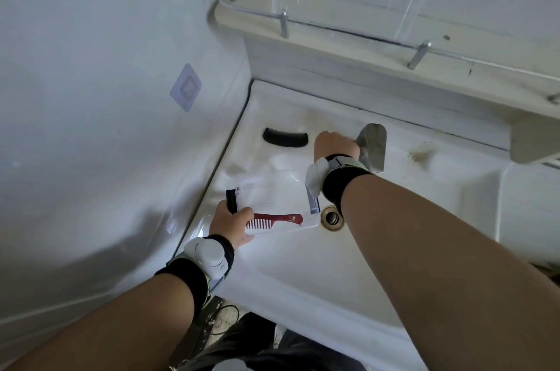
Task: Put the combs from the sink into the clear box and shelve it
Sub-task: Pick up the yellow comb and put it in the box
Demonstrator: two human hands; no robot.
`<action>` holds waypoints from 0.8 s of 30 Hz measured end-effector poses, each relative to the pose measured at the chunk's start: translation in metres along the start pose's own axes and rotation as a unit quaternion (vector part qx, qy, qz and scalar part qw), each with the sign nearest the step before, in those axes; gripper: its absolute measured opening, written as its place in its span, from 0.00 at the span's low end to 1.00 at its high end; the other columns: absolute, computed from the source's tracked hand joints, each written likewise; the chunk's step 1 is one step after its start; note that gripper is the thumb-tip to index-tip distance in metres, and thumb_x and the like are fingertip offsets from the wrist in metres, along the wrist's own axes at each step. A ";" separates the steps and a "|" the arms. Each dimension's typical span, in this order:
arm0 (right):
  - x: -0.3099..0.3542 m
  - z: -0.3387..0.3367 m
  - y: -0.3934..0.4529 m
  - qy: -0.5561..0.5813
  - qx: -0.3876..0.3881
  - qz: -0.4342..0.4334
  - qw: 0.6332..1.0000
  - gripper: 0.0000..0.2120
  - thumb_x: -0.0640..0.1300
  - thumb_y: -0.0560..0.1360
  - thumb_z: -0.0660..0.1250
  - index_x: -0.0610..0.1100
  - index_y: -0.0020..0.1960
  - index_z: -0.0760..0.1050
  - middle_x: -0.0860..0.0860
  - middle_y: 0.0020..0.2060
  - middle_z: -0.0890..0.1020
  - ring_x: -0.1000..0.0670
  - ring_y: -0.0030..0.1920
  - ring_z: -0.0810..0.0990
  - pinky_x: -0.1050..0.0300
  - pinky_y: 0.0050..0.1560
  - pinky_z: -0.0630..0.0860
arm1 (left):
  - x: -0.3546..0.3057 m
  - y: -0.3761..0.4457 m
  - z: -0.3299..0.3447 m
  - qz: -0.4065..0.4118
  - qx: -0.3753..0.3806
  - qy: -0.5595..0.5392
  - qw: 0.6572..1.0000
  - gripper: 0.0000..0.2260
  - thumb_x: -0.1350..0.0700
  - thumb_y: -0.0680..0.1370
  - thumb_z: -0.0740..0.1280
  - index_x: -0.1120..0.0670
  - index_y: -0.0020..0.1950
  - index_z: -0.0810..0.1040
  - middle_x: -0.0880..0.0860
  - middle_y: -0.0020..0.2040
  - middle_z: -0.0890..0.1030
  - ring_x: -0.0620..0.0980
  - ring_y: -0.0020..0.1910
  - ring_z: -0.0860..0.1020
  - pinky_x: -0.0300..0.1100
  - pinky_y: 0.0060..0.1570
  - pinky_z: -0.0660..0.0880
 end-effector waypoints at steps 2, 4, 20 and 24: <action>-0.002 -0.013 -0.013 0.006 -0.028 -0.008 1.000 0.05 0.39 0.79 0.59 0.43 0.52 0.73 0.48 0.42 0.76 0.45 0.40 0.72 0.52 0.39 0.69 | -0.003 -0.007 0.003 0.000 0.006 0.009 1.000 0.19 0.56 0.63 0.67 0.60 0.51 0.71 0.57 0.45 0.72 0.56 0.43 0.73 0.62 0.48 0.82; -0.002 -0.019 -0.020 0.018 -0.044 -0.021 0.999 0.07 0.38 0.79 0.59 0.41 0.56 0.72 0.47 0.43 0.77 0.45 0.39 0.72 0.51 0.38 0.69 | -0.006 -0.009 0.002 -0.001 0.002 0.011 1.000 0.22 0.56 0.63 0.67 0.62 0.54 0.72 0.58 0.46 0.72 0.57 0.43 0.74 0.62 0.49 0.82; 0.052 0.014 -0.056 0.109 0.109 -0.217 0.964 0.20 0.35 0.76 0.60 0.48 0.65 0.73 0.46 0.58 0.80 0.43 0.52 0.79 0.52 0.50 0.76 | -0.017 -0.015 0.017 0.014 0.041 -0.011 0.999 0.09 0.63 0.69 0.66 0.60 0.45 0.68 0.59 0.42 0.70 0.59 0.43 0.76 0.65 0.53 0.78; 0.062 0.035 -0.060 0.070 0.146 -0.212 0.964 0.21 0.35 0.72 0.64 0.46 0.64 0.75 0.46 0.58 0.80 0.42 0.56 0.79 0.51 0.55 0.77 | -0.016 -0.013 0.023 0.007 0.050 -0.029 0.998 0.07 0.65 0.74 0.65 0.59 0.41 0.67 0.60 0.44 0.72 0.61 0.48 0.78 0.65 0.54 0.79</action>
Point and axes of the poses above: each hand's wrist, its own y-axis towards the middle knuckle, its own z-axis out of the palm, x = y × z, the point moved 9 cm from there along y, towards the middle knuckle
